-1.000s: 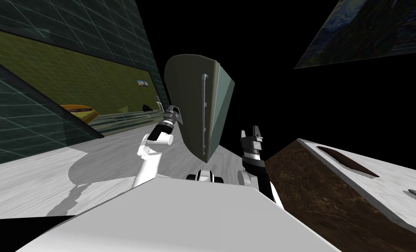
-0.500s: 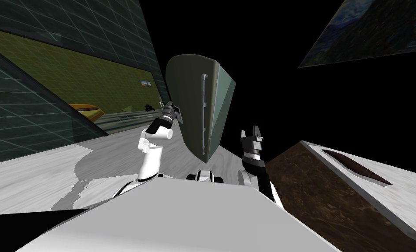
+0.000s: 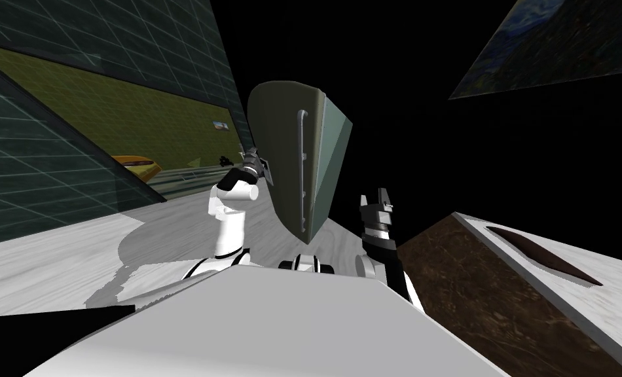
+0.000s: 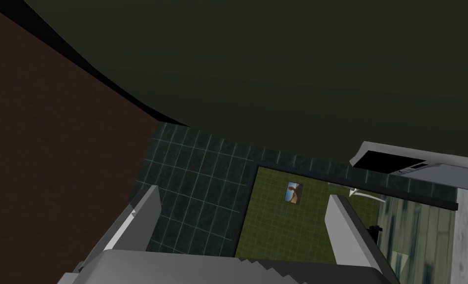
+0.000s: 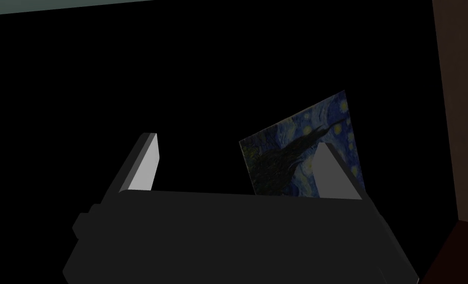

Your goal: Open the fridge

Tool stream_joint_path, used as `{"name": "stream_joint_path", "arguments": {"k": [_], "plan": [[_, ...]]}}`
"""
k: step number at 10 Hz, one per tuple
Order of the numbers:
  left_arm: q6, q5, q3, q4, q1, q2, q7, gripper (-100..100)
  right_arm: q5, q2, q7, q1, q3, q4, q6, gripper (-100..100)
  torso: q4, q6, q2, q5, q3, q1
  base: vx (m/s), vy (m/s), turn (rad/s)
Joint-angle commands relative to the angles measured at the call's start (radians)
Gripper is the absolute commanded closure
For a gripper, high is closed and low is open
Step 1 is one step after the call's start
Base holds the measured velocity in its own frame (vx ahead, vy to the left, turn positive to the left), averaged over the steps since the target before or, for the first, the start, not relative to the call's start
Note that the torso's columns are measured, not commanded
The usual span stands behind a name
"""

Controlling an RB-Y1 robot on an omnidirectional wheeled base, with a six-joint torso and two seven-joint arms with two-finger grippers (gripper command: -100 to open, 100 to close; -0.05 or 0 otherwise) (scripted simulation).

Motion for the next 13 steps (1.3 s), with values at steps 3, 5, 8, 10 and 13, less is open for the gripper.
{"name": "stream_joint_path", "arguments": {"k": [3,5,8,10,13], "plan": [[0.124,0.021,0.057,0.037,-0.119,-0.003,-0.007,-100,0.0,0.0,0.0,0.0,0.0,0.0,0.0,0,0.0,0.0,0.0,0.0,0.0,0.0,0.011,-0.036,0.036],[0.16,0.021,0.057,0.037,-0.148,-0.003,-0.007,-100,0.0,0.0,0.0,0.0,0.0,0.0,0.0,0,0.0,0.0,0.0,-0.001,0.0,-0.002,0.009,-0.04,0.025],[0.234,0.03,0.085,0.057,-0.219,-0.007,-0.011,-100,0.0,0.0,0.0,0.0,0.0,0.0,0.0,0,0.0,0.0,0.0,-0.001,0.0,-0.002,0.006,-0.043,0.041],[0.295,0.039,0.112,0.077,-0.29,-0.012,-0.015,-100,0.0,0.0,0.0,0.0,0.0,0.0,0.0,0,0.0,0.0,0.0,0.0,0.0,-0.001,0.005,-0.045,0.062],[0.372,0.048,0.139,0.099,-0.36,-0.017,-0.019,-100,0.0,0.0,0.0,0.0,0.0,0.0,0.0,0,0.0,0.0,-0.001,0.0,0.0,-0.001,0.008,-0.039,0.043]]}}
